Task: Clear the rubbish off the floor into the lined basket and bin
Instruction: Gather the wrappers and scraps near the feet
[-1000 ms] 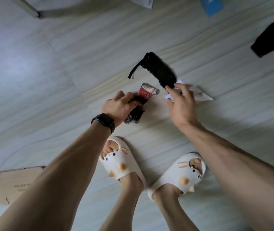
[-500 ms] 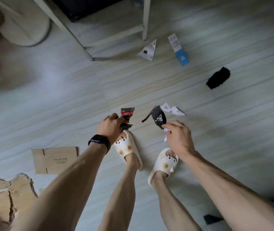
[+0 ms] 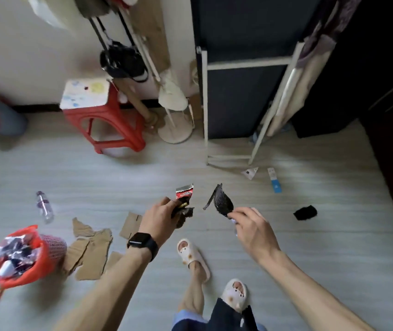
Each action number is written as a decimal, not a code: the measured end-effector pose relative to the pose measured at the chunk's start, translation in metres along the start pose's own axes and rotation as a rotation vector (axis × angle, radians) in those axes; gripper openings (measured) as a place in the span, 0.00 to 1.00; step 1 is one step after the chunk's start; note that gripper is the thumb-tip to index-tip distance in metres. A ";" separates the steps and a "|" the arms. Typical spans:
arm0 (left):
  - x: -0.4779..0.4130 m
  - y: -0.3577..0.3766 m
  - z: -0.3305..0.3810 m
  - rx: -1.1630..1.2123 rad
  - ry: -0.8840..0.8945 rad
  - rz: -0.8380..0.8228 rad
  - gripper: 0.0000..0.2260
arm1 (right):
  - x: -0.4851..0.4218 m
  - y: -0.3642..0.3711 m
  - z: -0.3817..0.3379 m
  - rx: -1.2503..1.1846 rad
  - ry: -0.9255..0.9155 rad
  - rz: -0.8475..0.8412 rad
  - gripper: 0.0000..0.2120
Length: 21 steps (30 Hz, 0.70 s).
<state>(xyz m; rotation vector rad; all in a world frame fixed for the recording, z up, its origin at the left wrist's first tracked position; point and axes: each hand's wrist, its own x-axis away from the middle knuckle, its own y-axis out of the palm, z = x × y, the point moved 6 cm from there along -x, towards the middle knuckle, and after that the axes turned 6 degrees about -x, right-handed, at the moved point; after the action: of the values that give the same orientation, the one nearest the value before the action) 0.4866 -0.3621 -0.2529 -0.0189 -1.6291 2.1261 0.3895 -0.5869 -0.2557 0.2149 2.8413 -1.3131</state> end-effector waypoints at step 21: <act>0.482 -0.132 -0.388 0.093 -0.646 0.329 0.14 | 0.139 0.210 -0.489 -0.038 -0.660 -0.278 0.19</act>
<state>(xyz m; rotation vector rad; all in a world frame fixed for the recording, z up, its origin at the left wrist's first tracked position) 0.2103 0.1919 -0.1214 0.5120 -1.9746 2.6382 0.3040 -0.0649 -0.1056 -0.5317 2.3669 -1.0887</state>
